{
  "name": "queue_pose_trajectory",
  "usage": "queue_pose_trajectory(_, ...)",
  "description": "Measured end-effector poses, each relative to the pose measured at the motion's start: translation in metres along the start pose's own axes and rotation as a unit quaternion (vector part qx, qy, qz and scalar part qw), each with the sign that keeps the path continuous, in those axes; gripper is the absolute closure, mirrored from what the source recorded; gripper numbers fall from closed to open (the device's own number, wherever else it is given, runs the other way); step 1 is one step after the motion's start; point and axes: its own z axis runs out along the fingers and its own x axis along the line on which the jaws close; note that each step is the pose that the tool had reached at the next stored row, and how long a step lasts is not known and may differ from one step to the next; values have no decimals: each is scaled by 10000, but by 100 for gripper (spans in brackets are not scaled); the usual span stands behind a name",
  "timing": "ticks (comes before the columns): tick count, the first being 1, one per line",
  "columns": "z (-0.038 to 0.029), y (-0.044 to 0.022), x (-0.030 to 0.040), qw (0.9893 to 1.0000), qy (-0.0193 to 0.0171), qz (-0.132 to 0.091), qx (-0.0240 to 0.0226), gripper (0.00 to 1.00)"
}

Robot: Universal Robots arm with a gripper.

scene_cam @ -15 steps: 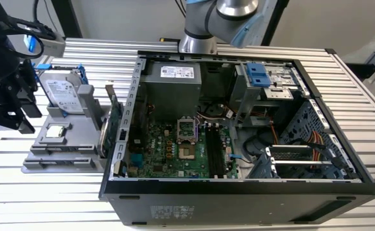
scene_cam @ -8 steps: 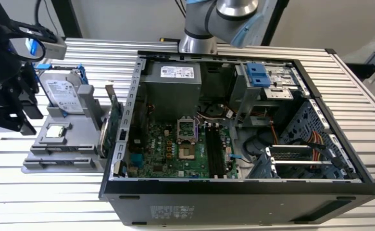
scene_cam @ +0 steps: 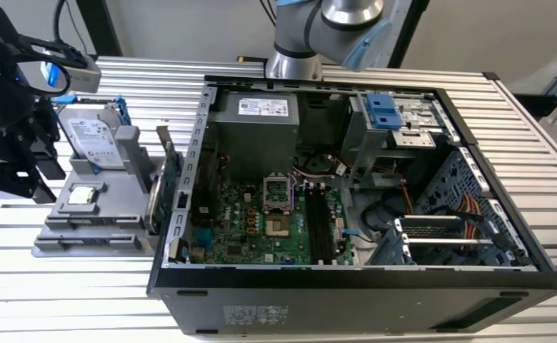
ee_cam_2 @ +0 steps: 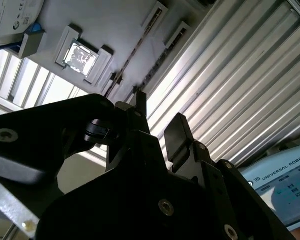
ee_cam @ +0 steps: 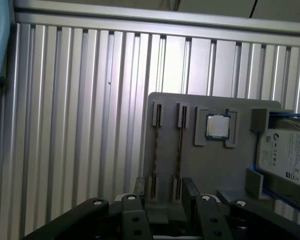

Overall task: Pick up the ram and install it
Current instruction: 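Pick up the ram and move it above insertion slot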

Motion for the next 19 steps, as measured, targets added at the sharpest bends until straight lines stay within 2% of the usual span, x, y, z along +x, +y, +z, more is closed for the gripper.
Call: queue_pose_trajectory(19, 124, -4, 1, 10000, -1, 32, 1, 0)
